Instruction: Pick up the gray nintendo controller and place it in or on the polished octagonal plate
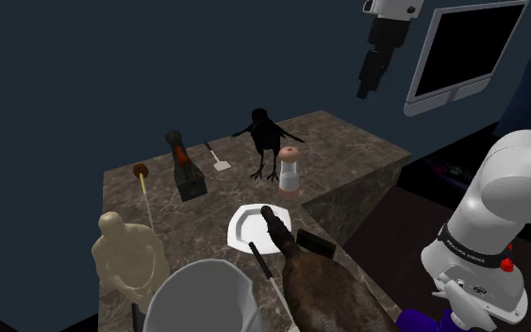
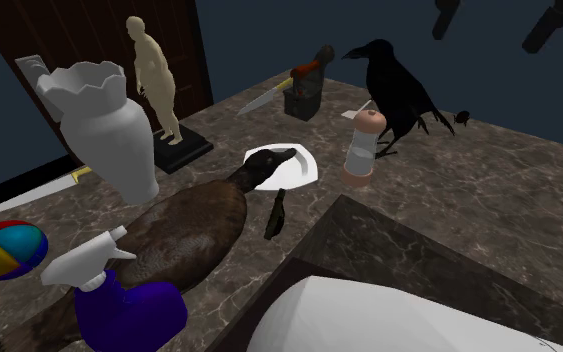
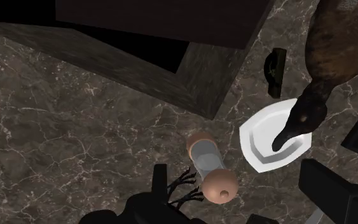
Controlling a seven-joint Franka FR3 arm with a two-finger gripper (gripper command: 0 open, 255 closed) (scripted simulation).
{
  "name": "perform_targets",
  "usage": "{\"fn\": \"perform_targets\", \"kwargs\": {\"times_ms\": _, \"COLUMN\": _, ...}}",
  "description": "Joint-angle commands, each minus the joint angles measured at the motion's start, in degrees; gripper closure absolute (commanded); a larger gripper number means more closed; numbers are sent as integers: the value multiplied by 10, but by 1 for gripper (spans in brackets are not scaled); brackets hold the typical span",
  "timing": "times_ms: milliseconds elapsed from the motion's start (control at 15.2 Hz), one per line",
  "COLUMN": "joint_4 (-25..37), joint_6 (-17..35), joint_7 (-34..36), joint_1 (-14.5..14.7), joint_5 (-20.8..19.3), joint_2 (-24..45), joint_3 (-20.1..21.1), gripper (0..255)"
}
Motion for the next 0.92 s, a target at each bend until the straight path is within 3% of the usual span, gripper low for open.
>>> {"fn": "perform_targets", "kwargs": {"times_ms": 0, "joint_4": 0, "joint_6": 0, "joint_7": 0, "joint_1": 0, "joint_5": 0, "joint_2": 0, "joint_3": 0, "gripper": 0}}
{"fn": "perform_targets", "kwargs": {"times_ms": 858, "joint_4": -162, "joint_6": 178, "joint_7": 90, "joint_1": 54, "joint_5": 82, "joint_2": 53, "joint_3": 103, "gripper": 0}}
